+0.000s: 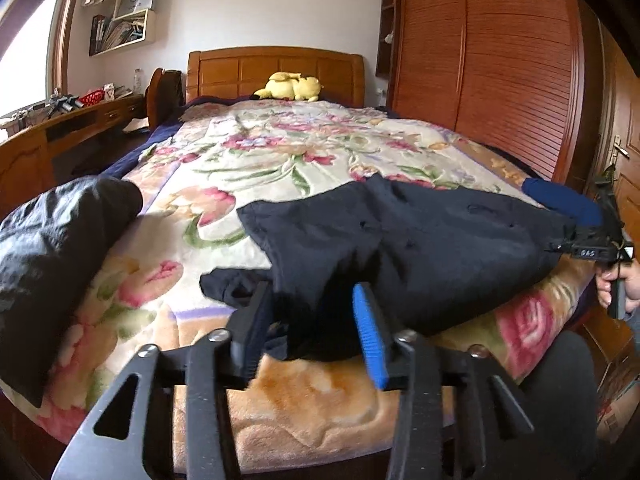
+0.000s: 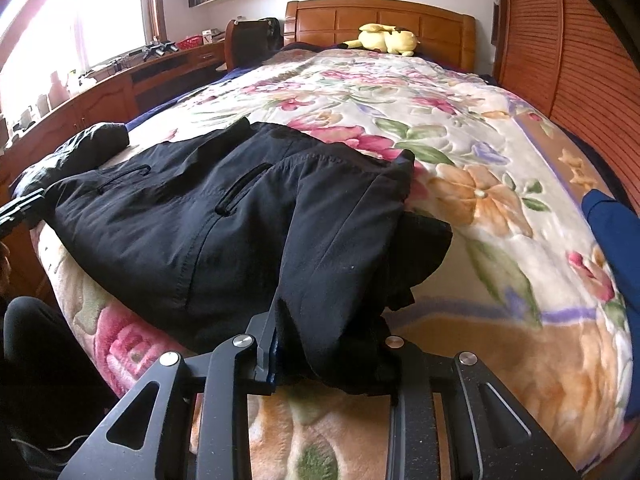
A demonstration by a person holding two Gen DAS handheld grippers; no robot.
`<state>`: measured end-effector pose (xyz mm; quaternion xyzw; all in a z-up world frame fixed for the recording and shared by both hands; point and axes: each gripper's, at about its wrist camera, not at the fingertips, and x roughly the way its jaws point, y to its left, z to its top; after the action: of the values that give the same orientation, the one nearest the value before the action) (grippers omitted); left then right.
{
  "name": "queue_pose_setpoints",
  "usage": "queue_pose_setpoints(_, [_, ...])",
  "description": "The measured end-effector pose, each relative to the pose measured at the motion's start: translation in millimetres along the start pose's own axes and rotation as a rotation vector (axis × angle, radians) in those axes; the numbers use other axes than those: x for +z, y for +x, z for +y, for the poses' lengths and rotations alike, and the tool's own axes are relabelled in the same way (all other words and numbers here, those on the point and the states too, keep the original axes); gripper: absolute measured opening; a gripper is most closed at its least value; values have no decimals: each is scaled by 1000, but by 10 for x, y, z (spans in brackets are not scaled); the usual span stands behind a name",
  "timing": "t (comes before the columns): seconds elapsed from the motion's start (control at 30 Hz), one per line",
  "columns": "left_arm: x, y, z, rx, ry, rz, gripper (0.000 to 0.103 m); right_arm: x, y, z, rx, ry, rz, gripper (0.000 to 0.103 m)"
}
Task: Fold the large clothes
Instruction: 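Straighten the folded coat edge with both tools, then open them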
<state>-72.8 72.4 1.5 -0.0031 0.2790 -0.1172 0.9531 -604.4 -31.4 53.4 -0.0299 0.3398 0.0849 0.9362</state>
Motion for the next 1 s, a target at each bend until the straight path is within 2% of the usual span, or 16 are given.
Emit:
queue_pose_setpoints(0.03, [24,-6,-32,-2,8,-3,68,-11,-2,-1,0,1,0,29])
queue_pose_setpoints(0.13, [118,12,-162,-21,21,-22,77,-32,0,-11,5,10,-5,30])
queue_pose_setpoints(0.23, [210,105,-354,-48,30,-29,77,-54,-4,-35,8,16,-10,30])
queue_pose_setpoints(0.4, [301,382,-659,-90,54,3,77,-90,-2,-64,14,31,-15,31])
queue_pose_setpoints(0.6, [185,665,-919,-120,85,73,78,-114,-9,-72,15,41,-18,33])
queue_pose_setpoints(0.7, [85,745,-968,-103,99,98,78,-137,0,-74,8,47,-16,40])
queue_pose_setpoints(0.8, [11,796,-955,-104,86,109,78,-157,31,-82,-9,55,-6,51])
queue_pose_setpoints(0.87, [-28,825,-956,-106,88,112,78,-166,61,-90,-46,62,-1,69])
queue_pose_setpoints(0.93, [-72,843,-956,-105,86,111,78,-169,87,-104,-81,83,-1,78])
queue_pose_setpoints(1.0, [-115,849,-970,-102,93,105,78,-183,110,-102,-86,109,2,81])
